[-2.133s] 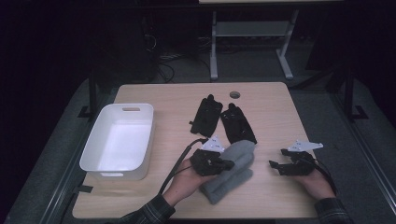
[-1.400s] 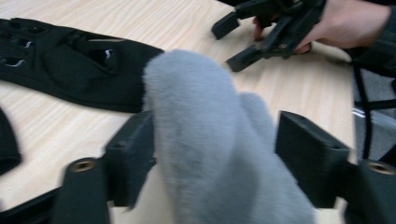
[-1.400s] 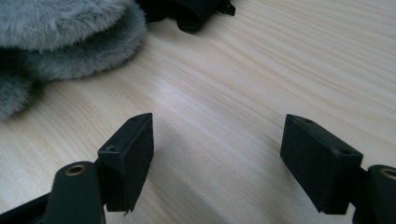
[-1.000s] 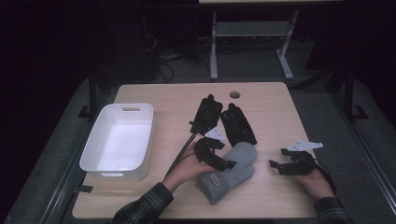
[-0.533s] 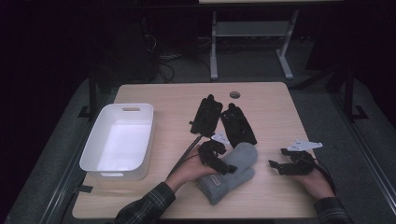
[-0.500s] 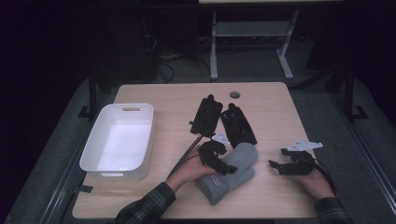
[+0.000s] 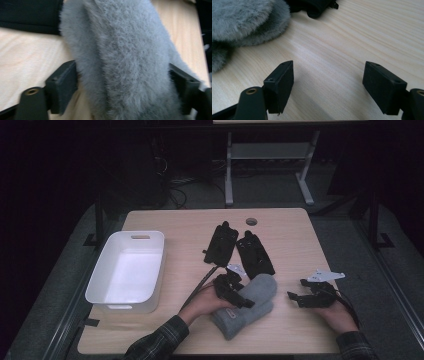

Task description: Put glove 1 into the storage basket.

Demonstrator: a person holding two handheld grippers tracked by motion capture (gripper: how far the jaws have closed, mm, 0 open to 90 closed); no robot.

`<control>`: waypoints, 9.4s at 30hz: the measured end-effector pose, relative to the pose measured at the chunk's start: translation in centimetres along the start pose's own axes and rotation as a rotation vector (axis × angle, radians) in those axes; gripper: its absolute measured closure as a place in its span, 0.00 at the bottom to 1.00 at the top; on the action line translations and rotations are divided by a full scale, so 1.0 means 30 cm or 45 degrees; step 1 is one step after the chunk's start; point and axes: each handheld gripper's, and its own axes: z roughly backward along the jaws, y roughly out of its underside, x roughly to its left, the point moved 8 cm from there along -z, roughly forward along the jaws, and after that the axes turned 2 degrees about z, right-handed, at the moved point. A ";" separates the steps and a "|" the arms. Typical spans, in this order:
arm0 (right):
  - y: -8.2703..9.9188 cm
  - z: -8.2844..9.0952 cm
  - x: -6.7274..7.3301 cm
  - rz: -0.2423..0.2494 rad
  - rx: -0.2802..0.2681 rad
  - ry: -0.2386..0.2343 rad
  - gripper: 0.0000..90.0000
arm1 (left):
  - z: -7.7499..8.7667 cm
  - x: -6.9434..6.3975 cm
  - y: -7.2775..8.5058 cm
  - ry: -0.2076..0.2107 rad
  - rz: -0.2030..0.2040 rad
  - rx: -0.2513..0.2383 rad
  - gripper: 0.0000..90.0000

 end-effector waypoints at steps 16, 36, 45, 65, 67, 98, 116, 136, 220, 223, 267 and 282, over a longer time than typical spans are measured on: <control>-0.001 -0.001 0.001 0.000 -0.001 0.000 0.28 | 0.002 -0.017 0.006 0.151 0.009 0.004 0.63; -0.001 -0.001 0.001 0.005 -0.001 -0.005 0.27 | 0.079 -0.078 -0.037 0.014 -0.074 -0.015 0.79; -0.002 -0.005 0.003 0.003 0.007 -0.007 0.22 | 0.154 -0.080 -0.066 -0.029 -0.092 -0.067 0.79; 0.000 -0.015 -0.007 -0.032 0.033 0.030 0.10 | 0.329 -0.046 -0.090 -0.116 -0.051 -0.149 0.79; 0.000 -0.014 -0.008 -0.031 0.035 0.030 0.10 | 0.351 -0.037 -0.090 -0.119 -0.050 -0.154 0.79; -0.003 -0.017 -0.009 -0.026 0.037 0.027 0.10 | 0.674 0.068 -0.054 -0.281 0.055 -0.245 0.79; -0.004 -0.019 -0.010 -0.023 0.036 0.025 0.10 | 0.897 0.136 0.023 -0.425 0.152 -0.354 0.79; -0.007 -0.021 -0.011 -0.031 0.034 0.027 0.10 | 1.122 0.235 0.196 -0.606 0.296 -0.421 0.79; -0.010 -0.025 -0.012 -0.028 0.034 0.025 0.10 | 0.908 0.349 0.235 -0.668 0.312 -0.328 0.16; -0.010 -0.025 -0.012 -0.029 0.034 0.025 0.10 | 0.874 0.312 0.203 -0.647 0.291 -0.335 0.14; -0.010 -0.025 -0.012 -0.027 0.035 0.025 0.10 | 0.336 0.103 0.331 -0.563 0.046 -0.088 0.14; -0.097 0.002 0.013 -0.044 0.000 -0.004 0.64 | 0.318 0.119 0.359 -0.556 -0.039 -0.170 0.14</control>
